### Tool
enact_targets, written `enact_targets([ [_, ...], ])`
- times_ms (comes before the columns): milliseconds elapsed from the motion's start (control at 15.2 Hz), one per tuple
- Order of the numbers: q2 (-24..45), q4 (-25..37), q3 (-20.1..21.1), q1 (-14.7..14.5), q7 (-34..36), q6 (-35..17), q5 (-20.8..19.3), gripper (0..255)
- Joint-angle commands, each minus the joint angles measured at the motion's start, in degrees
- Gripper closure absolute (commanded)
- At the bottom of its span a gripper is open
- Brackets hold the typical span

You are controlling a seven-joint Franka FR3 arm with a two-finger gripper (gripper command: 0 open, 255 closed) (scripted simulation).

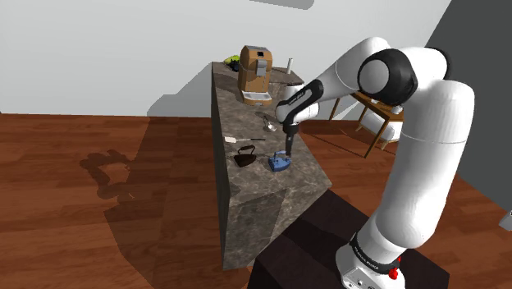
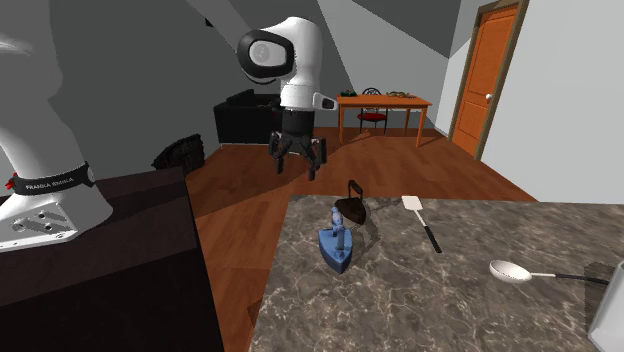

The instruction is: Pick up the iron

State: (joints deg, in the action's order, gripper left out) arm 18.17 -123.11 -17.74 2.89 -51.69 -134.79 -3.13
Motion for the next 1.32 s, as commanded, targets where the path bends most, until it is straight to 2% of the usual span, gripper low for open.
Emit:
enact_targets([
  [0, 5.1, 4.4, 0.8, 0.9, -2.4, -1.0, 0.9, 0],
  [528, 22.9, 22.8, 3.9, 4.8, -9.8, -2.4, 1.9, 0],
  [1188, 27.9, 24.6, 4.6, 5.5, -9.7, -5.6, 2.4, 0],
  [1254, 27.8, 24.4, 4.6, 5.5, -9.7, -5.7, 2.4, 255],
])
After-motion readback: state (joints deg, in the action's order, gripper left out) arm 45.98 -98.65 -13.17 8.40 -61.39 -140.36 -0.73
